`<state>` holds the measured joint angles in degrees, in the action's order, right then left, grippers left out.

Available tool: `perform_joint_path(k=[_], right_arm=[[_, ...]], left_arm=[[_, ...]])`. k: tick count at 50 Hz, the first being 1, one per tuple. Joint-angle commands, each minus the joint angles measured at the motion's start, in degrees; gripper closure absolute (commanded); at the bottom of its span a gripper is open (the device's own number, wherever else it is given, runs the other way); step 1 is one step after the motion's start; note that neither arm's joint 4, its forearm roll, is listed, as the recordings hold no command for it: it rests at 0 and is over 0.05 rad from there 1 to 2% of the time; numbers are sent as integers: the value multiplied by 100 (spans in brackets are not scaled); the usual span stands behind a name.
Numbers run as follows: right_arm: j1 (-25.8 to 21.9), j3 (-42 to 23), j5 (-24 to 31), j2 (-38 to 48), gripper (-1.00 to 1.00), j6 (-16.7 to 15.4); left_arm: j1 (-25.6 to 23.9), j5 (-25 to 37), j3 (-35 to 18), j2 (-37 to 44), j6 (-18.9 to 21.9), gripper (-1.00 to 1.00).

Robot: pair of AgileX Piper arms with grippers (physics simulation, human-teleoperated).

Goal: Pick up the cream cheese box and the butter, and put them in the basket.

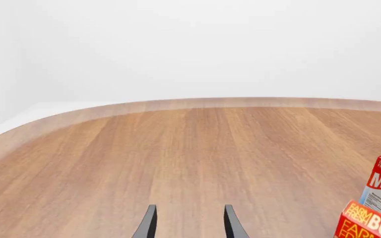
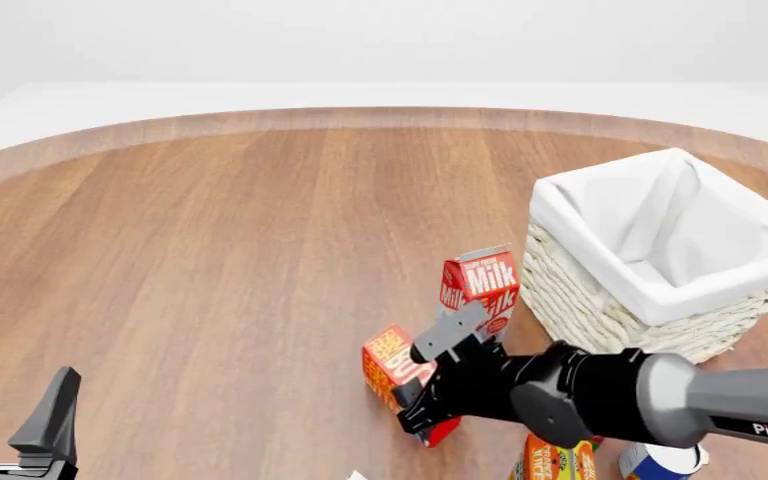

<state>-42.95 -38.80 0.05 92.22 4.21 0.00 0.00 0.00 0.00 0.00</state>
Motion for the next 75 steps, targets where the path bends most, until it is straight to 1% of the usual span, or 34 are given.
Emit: perform_joint_path(k=[1,7,21,29,39,45,54,59,65,75], right_arm=[[-115,-225,262,-286,100,60],[-217,-272,286,-351,100,71],[-344,-364,583,-693,100,34],[-389,-454,701,-898,100,-96],[-450,-754,1151,-1363,100,-323],[-564,-875,1303,-1575,100,-365],[-782,-1218,1609,-1983,100,-645],[-710,-1311,1712,-2215,100,-729],[-706,-1317,1718,-2356,100,-750],[-615,-1530,1820,-2631,100,-833]], left_arm=[[0,0,0,0,0,-100],[0,0,0,0,0,-100],[0,0,0,0,0,-100],[0,0,0,0,0,-100],[0,0,0,0,0,-100],[0,0,0,0,0,-100],[0,0,0,0,0,-100],[0,0,0,0,0,-100],[0,0,0,0,0,-100],[0,0,0,0,0,-100]])
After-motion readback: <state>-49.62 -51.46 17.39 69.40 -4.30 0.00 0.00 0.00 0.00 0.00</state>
